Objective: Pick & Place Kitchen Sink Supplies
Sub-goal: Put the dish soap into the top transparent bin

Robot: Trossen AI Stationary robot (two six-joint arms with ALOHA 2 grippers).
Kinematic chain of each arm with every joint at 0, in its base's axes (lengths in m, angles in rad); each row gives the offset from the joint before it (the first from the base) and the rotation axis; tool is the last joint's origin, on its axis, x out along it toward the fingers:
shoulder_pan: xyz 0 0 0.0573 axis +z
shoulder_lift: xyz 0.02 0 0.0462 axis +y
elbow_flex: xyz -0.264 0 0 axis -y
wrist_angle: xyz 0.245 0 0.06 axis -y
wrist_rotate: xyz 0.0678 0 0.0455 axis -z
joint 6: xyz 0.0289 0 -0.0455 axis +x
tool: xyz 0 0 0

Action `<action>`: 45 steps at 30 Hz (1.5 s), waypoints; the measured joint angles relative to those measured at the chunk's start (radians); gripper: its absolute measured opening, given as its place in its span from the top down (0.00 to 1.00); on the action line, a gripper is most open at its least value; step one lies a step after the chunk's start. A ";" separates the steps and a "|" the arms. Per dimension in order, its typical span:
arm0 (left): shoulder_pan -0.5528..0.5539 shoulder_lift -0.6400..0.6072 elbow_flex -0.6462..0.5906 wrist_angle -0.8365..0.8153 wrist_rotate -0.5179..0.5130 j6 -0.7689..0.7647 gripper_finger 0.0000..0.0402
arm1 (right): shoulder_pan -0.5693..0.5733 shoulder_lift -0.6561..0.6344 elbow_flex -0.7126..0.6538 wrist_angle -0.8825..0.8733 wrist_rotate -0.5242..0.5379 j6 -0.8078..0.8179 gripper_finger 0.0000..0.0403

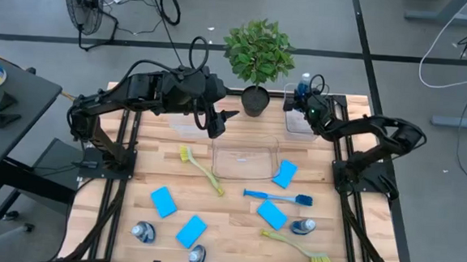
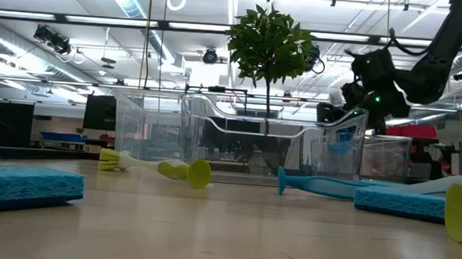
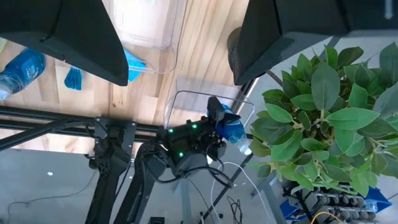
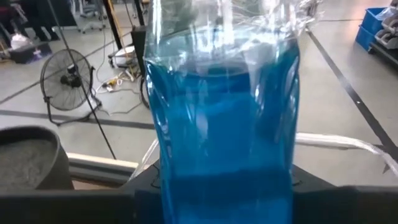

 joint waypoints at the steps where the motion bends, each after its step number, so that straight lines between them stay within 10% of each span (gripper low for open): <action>1: 0.000 0.000 0.000 0.000 0.000 0.000 0.27 | -0.002 0.006 0.000 0.002 -0.001 0.000 0.67; 19: 0.000 0.000 0.000 0.000 0.002 0.000 0.27 | -0.008 0.062 0.000 0.001 -0.043 0.011 0.66; 33: 0.000 0.000 0.000 0.000 0.003 0.000 0.27 | -0.008 0.060 0.001 0.004 -0.074 0.012 0.40; 45: 0.000 0.000 0.000 0.000 0.003 0.001 0.27 | -0.008 0.039 0.001 0.044 -0.149 0.000 0.38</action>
